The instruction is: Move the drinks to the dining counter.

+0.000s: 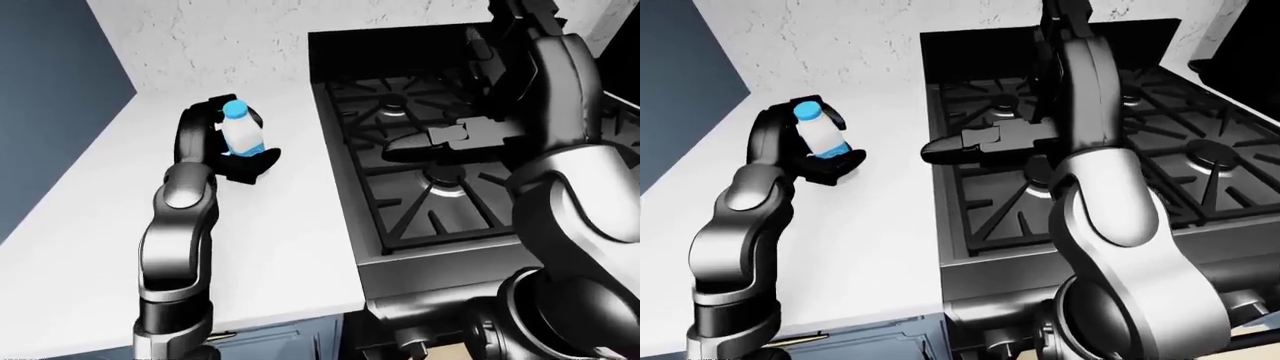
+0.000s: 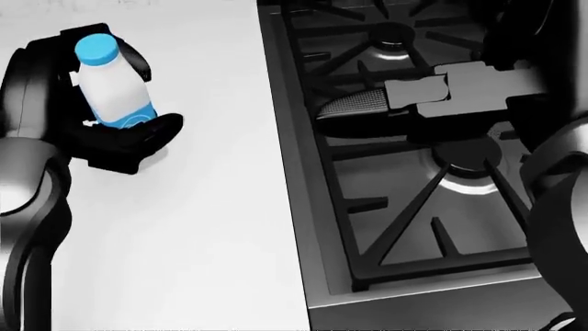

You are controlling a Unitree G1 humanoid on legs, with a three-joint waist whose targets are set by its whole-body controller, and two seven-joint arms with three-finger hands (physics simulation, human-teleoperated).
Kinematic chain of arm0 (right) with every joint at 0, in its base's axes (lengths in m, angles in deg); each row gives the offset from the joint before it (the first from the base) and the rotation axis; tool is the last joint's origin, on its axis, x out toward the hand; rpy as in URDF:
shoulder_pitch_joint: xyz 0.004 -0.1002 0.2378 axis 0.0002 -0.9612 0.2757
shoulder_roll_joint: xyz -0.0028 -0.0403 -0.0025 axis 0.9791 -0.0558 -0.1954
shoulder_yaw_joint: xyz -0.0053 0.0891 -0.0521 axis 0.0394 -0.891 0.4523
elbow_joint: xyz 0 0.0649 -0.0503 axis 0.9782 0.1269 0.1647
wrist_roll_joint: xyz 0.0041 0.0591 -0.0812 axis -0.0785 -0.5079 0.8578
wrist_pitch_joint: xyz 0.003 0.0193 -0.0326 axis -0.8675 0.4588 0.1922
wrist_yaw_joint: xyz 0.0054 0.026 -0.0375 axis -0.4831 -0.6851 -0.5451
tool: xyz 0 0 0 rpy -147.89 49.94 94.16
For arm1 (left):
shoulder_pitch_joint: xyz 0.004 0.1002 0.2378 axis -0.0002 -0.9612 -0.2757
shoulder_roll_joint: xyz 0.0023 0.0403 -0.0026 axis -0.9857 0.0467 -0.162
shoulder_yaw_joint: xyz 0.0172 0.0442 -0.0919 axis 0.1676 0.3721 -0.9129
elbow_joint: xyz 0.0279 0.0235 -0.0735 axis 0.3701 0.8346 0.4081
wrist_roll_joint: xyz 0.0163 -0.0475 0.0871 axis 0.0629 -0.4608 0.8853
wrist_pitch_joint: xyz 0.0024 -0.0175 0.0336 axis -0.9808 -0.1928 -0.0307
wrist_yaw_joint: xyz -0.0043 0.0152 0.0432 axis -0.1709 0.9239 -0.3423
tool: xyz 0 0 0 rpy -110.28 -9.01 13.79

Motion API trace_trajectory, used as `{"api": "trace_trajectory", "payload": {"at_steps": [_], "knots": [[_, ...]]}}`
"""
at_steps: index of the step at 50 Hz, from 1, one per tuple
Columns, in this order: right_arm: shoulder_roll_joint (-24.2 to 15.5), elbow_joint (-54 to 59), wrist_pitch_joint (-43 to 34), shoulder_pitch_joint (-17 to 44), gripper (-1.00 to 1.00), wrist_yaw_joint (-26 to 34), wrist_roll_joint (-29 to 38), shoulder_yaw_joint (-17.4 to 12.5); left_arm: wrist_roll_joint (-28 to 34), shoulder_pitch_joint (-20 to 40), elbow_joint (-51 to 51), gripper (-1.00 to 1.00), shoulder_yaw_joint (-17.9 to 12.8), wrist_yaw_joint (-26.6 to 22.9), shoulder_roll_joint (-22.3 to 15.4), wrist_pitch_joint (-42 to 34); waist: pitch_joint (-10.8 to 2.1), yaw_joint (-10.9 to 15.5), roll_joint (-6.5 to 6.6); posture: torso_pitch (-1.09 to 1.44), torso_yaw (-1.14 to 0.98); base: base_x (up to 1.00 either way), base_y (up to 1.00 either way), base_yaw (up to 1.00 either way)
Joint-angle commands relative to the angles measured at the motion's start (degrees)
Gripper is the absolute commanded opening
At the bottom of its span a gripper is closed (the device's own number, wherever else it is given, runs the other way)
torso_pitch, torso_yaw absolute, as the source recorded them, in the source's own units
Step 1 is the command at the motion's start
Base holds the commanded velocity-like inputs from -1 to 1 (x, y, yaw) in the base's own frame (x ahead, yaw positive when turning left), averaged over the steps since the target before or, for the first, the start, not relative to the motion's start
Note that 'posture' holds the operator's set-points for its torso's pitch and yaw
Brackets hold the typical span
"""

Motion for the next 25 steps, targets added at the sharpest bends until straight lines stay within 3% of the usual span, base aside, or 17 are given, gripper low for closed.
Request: {"api": "trace_trajectory", "payload": {"at_steps": [1, 6, 10, 12, 14, 15, 25], "knots": [[-0.32, -0.69, 1.57, 1.21, 1.0, 0.05, 0.46, -0.36, 0.39, 1.47, -1.85, -1.0, -0.68, 0.19, 0.43, 1.54, -1.51, -0.47, 0.33, 0.0, 0.0, -0.56, 0.0, 0.0], [-0.39, -0.75, 1.07, 1.68, 1.0, 0.41, 0.69, -0.42, 0.65, 1.96, -3.2, -1.0, -0.36, -0.02, 0.57, 0.24, -2.74, -0.87, 1.17, 0.0, 0.0, -0.82, 0.02, 0.0], [-0.5, -0.84, 0.95, 1.79, 1.0, 0.68, 0.79, -0.52, 0.84, 2.03, -2.93, -1.0, -0.39, -0.01, 0.67, 0.49, -1.44, -1.69, -2.0, 0.0, 0.0, -0.99, 0.04, 0.0], [-0.4, -1.03, 0.5, 2.03, 1.0, 0.68, 0.82, -0.55, 0.95, 2.05, -3.55, -1.0, -0.32, -0.09, 0.67, -0.03, -1.85, -2.07, -2.4, 0.0, 0.0, -1.0, 0.04, 0.0], [-0.25, -1.2, 0.07, 2.27, 1.0, 0.7, 0.79, -0.7, 0.91, 2.03, -3.71, -1.0, -0.48, -0.2, 0.62, -0.13, -1.42, -2.16, -4.57, 0.0, 0.0, -1.0, 0.05, 0.0], [0.01, -1.33, -0.51, 2.61, 1.0, 0.65, 0.67, -0.87, 0.86, 1.98, -3.73, -1.0, -0.61, -0.26, 0.59, -0.1, -1.83, -2.65, -5.07, 0.0, 0.0, -1.0, 0.05, 0.0], [0.29, -4.82, -5.75, 3.6, 1.0, 0.42, 0.93, -1.84, 0.54, 0.87, -8.31, -1.0, -0.41, -0.65, 0.82, -2.99, -1.08, 0.01, -4.44, 0.0, 0.0, -1.0, 0.1, 0.0]]}}
